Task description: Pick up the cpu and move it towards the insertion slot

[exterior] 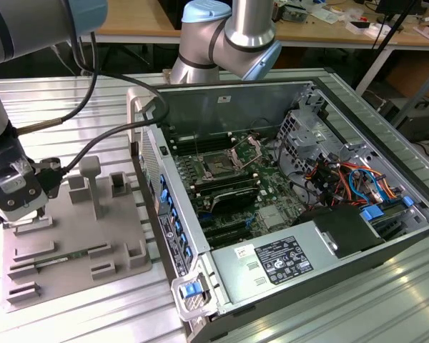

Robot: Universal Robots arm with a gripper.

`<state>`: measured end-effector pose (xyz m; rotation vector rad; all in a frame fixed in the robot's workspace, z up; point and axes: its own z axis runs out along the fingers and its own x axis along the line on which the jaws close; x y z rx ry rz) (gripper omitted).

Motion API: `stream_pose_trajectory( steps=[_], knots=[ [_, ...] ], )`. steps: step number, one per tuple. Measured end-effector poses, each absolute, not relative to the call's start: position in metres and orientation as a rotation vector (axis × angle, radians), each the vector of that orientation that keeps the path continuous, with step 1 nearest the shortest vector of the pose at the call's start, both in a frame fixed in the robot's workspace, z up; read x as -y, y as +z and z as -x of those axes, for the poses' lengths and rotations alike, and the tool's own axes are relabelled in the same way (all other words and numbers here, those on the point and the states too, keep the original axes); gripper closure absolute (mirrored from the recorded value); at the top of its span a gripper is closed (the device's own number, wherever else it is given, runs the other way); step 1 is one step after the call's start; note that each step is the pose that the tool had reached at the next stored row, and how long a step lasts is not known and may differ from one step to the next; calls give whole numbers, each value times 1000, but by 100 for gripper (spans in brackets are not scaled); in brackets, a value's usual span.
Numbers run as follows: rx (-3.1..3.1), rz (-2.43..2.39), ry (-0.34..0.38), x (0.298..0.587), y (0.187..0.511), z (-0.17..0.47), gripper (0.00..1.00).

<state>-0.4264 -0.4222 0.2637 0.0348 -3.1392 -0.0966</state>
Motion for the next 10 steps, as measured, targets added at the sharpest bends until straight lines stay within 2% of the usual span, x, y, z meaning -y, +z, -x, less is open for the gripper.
stream_pose_trajectory(
  steps=[10],
  knots=[
    [3139,-35,-98,422,271,426,45]
  ],
)
